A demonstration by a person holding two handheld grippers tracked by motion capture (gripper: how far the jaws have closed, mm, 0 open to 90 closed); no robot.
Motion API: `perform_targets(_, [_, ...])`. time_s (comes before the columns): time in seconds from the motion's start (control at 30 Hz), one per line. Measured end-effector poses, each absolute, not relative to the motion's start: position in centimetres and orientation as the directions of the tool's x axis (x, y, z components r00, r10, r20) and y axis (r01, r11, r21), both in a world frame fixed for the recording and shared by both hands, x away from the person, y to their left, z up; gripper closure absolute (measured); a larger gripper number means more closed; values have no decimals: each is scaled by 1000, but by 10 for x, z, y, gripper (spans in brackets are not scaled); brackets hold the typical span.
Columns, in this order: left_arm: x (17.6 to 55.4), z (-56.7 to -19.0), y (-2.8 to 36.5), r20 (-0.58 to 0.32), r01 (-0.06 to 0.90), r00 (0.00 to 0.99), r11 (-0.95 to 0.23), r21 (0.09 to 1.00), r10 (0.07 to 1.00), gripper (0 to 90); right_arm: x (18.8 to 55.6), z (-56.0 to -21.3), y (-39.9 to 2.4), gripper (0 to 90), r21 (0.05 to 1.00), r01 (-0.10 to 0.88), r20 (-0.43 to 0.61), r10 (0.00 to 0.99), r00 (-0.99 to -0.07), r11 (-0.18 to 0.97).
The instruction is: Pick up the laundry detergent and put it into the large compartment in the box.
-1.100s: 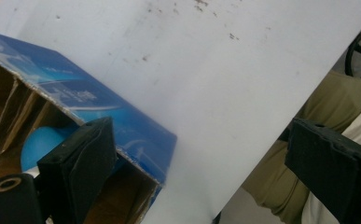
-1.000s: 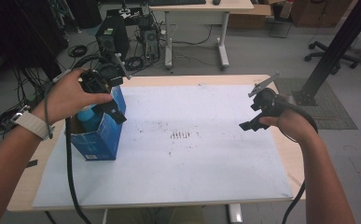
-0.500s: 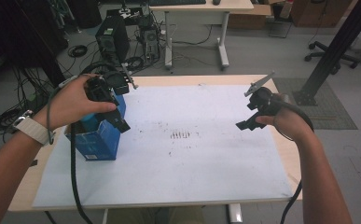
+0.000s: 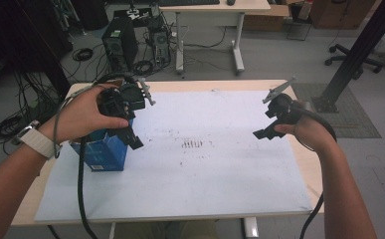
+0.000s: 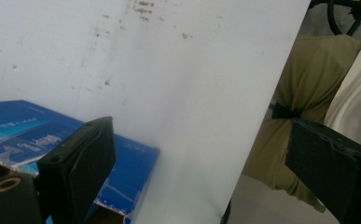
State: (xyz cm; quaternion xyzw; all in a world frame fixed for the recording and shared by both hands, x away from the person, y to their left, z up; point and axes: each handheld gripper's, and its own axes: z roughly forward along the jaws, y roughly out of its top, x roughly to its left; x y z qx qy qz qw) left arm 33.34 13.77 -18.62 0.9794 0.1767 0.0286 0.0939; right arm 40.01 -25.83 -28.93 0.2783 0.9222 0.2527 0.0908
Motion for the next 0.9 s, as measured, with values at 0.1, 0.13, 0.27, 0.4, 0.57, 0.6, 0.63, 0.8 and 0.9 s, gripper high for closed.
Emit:
perform_targets(0.1, [329, -186, 135, 29, 322, 942, -925, 204, 335, 91, 400, -290, -257, 73, 516, 467, -27, 559, -829, 718])
perform_targets(0.13, [328, -187, 134, 30, 318, 943, -925, 208, 331, 90, 401, -290, -257, 73, 517, 466, -27, 558, -829, 718])
perform_targets(0.27, [325, -191, 131, 23, 303, 949, -927, 220, 316, 91, 400, -290, -254, 73, 518, 463, -28, 556, -831, 719])
perform_targets(0.4, [324, -194, 128, 32, 297, 950, -931, 212, 311, 91, 400, -290, -253, 73, 515, 462, -29, 553, -832, 722])
perform_targets(0.57, [324, -195, 126, 37, 291, 952, -933, 214, 305, 91, 401, -291, -255, 73, 516, 465, -28, 557, -830, 719])
perform_targets(0.6, [324, -195, 125, 36, 289, 952, -934, 212, 303, 91, 401, -291, -255, 73, 515, 466, -28, 557, -830, 719])
perform_targets(0.63, [324, -196, 124, 34, 290, 952, -933, 213, 304, 91, 401, -292, -255, 73, 514, 467, -26, 557, -830, 720])
perform_targets(0.8, [326, -198, 123, 36, 290, 952, -933, 215, 304, 90, 403, -292, -256, 73, 513, 467, -24, 556, -831, 720])
perform_targets(0.9, [327, -198, 123, 37, 297, 949, -928, 223, 313, 91, 403, -293, -256, 73, 513, 469, -23, 558, -830, 719])
